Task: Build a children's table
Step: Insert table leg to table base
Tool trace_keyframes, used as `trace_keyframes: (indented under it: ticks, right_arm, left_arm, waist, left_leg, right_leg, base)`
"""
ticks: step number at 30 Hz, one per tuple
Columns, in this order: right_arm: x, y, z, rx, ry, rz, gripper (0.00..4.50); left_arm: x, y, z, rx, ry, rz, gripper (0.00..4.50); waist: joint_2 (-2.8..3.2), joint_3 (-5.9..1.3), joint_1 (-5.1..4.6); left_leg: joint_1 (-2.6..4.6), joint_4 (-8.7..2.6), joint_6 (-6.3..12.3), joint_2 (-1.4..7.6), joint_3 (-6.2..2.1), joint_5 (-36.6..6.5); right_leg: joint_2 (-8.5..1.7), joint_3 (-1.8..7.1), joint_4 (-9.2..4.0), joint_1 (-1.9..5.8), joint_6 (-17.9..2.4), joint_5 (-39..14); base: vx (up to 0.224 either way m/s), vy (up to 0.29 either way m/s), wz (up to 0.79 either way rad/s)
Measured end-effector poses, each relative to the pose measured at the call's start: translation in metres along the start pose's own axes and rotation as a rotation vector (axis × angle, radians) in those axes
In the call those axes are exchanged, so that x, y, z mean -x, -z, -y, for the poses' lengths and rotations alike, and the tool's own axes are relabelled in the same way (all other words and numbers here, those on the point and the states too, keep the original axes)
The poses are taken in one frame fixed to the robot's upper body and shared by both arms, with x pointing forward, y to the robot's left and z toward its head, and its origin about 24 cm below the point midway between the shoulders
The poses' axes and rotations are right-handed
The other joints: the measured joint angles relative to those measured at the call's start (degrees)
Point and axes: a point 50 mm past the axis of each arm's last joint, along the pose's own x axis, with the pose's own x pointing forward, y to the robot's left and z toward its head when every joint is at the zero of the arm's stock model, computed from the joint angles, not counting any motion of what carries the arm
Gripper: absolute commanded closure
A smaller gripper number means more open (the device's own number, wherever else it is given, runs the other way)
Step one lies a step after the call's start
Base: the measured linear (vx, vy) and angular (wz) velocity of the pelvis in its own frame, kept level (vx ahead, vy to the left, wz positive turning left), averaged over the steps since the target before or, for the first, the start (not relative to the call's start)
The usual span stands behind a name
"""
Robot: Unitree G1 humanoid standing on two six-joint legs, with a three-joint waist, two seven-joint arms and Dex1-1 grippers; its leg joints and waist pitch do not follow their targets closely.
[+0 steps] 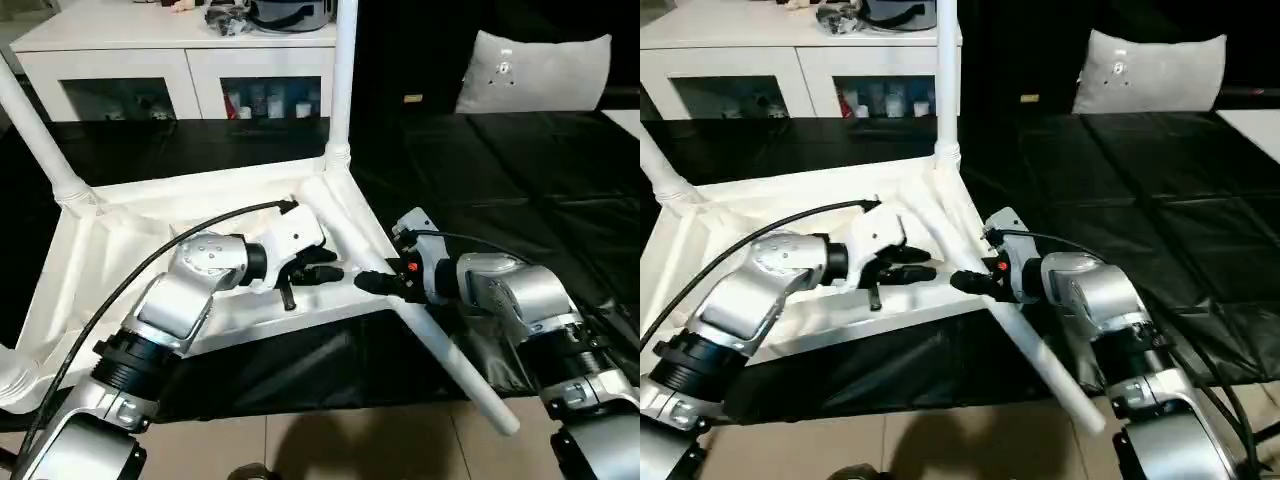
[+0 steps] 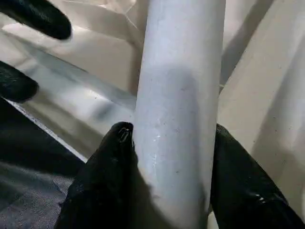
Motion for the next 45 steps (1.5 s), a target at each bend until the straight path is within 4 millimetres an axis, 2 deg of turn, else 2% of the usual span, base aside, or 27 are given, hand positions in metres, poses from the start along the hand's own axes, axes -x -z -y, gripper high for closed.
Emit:
trace_keyframes:
  ticks: [2,6,10,11,15,16,18,22,25,26,27,31,34,36,45]
  right_arm:
    - [0.001,0.000,0.001,-0.015,0.001,0.016,2.64]
    - [0.006,-0.001,0.005,-0.069,0.010,0.075,2.71]
    - [0.016,-0.006,0.008,-0.172,-0.012,0.228,2.73]
    - [0.017,-0.008,0.008,-0.186,-0.019,0.257,2.73]
    - [0.023,-0.019,0.007,-0.242,-0.049,0.394,2.75]
    - [0.025,-0.023,0.008,-0.289,-0.051,0.467,2.76]
    - [0.027,-0.031,0.009,-0.327,-0.047,0.553,2.77]
    - [0.035,-0.062,0.008,-0.384,-0.023,0.847,2.80]
    - [0.032,-0.075,0.001,-0.400,-0.030,0.944,2.85]
    - [0.031,-0.077,0.000,-0.414,-0.023,0.964,2.85]
    - [0.030,-0.078,-0.001,-0.421,-0.017,0.978,2.85]
    - [0.026,-0.088,-0.007,-0.474,-0.011,1.084,2.85]
    - [0.027,-0.098,-0.010,-0.466,-0.022,1.113,2.85]
    - [0.027,-0.099,-0.012,-0.466,-0.029,1.124,2.85]
    - [0.028,-0.099,-0.010,-0.507,-0.006,1.154,2.85]
  left_arm:
    - [0.004,-0.002,-0.002,0.026,-0.016,0.027,2.78]
    - [0.007,-0.004,-0.003,0.088,-0.060,0.080,2.35]
    - [0.008,-0.005,-0.001,0.218,-0.096,0.171,2.14]
    - [0.008,-0.006,-0.001,0.238,-0.102,0.191,1.90]
    - [0.010,-0.015,-0.004,0.307,-0.148,0.285,1.62]
    - [0.009,-0.017,-0.006,0.347,-0.180,0.315,1.40]
    - [0.005,-0.021,-0.006,0.377,-0.198,0.343,1.37]
    - [-0.011,-0.027,0.005,0.472,-0.113,0.354,0.96]
    - [-0.021,-0.031,0.012,0.498,-0.089,0.349,0.76]
    - [-0.023,-0.032,0.012,0.494,-0.089,0.343,0.51]
    - [-0.024,-0.033,0.012,0.490,-0.087,0.340,0.47]
    - [-0.031,-0.040,0.019,0.489,-0.021,0.354,0.46]
    - [-0.037,-0.037,0.025,0.470,-0.008,0.304,0.46]
    - [-0.038,-0.034,0.025,0.475,-0.029,0.293,0.75]
    - [-0.031,-0.031,0.016,0.475,-0.106,0.309,1.38]
  waist:
    - [-0.05,0.02,-0.17]
    - [-0.08,0.01,-0.50]
    - [-0.04,0.04,-0.85]
    - [-0.03,0.04,-0.91]
    - [-0.01,0.03,-0.86]
    - [-0.01,0.04,-0.70]
    - [0.01,0.05,-0.63]
    - [0.17,0.13,-0.50]
    - [0.20,0.16,-0.48]
    - [0.21,0.16,-0.48]
    - [0.22,0.17,-0.46]
    - [0.46,0.31,-0.46]
    - [0.57,0.38,-0.46]
    - [0.60,0.40,-0.47]
    - [0.66,0.44,-0.45]
  left_leg:
    - [-0.02,0.02,0.00,-0.01,0.00,0.00]
    - [-0.02,0.02,0.00,0.00,0.00,0.00]
    - [-0.11,0.01,0.00,0.01,0.00,0.00]
    - [-0.14,-0.01,0.00,0.02,0.00,0.00]
    - [-0.14,-0.13,0.00,0.07,0.00,0.00]
    - [-0.17,-0.16,0.00,0.10,0.00,0.00]
    - [-0.20,-0.17,0.00,0.10,0.00,0.00]
    - [-0.24,-0.23,-0.01,0.09,0.09,0.00]
    - [-0.29,-0.31,-0.01,0.09,0.09,-0.01]
    - [-0.32,-0.35,-0.01,0.09,0.09,0.00]
    - [-0.35,-0.37,-0.01,0.09,0.09,0.00]
    - [-0.44,-0.44,-0.02,0.08,0.11,-0.01]
    - [-0.43,-0.52,-0.02,0.08,0.13,-0.01]
    - [-0.42,-0.58,-0.02,0.08,0.13,-0.01]
    - [-0.42,-0.59,-0.03,0.07,0.13,-0.01]
  right_leg:
    - [0.00,0.02,-0.01,0.01,0.00,0.00]
    - [0.00,0.02,-0.02,0.01,0.00,0.00]
    - [0.00,0.00,0.06,-0.18,-0.09,0.06]
    - [0.01,-0.01,0.08,-0.24,-0.16,0.11]
    - [0.05,-0.07,0.12,-0.33,-0.19,0.20]
    - [0.06,-0.10,0.11,-0.36,-0.18,0.20]
    - [0.06,-0.11,0.09,-0.40,-0.18,0.20]
    - [0.05,-0.08,0.01,-0.46,-0.15,0.18]
    - [0.05,-0.08,-0.01,-0.50,-0.05,0.11]
    - [0.05,-0.08,-0.01,-0.53,-0.03,0.11]
    - [0.05,-0.08,-0.01,-0.55,0.00,0.09]
    - [0.05,-0.08,-0.09,-0.61,0.06,0.04]
    - [0.05,-0.07,-0.10,-0.61,0.06,0.04]
    - [0.05,-0.08,-0.10,-0.62,0.07,0.03]
    - [0.05,-0.08,-0.12,-0.62,0.13,0.00]
  base:
    - [0.000,0.000,0.00]
    - [0.000,0.000,0.00]
    - [0.000,0.000,0.00]
    - [0.000,0.000,0.00]
    - [0.000,0.000,0.00]
    - [0.000,0.000,0.00]
    - [0.000,0.000,0.00]
    - [0.000,0.000,0.00]
    - [0.000,0.000,0.00]
    - [0.000,0.000,0.00]
    - [0.000,0.000,0.00]
    - [0.000,0.000,0.00]
    - [0.000,0.000,0.00]
    - [0.000,0.000,0.00]
    - [0.000,0.000,0.00]
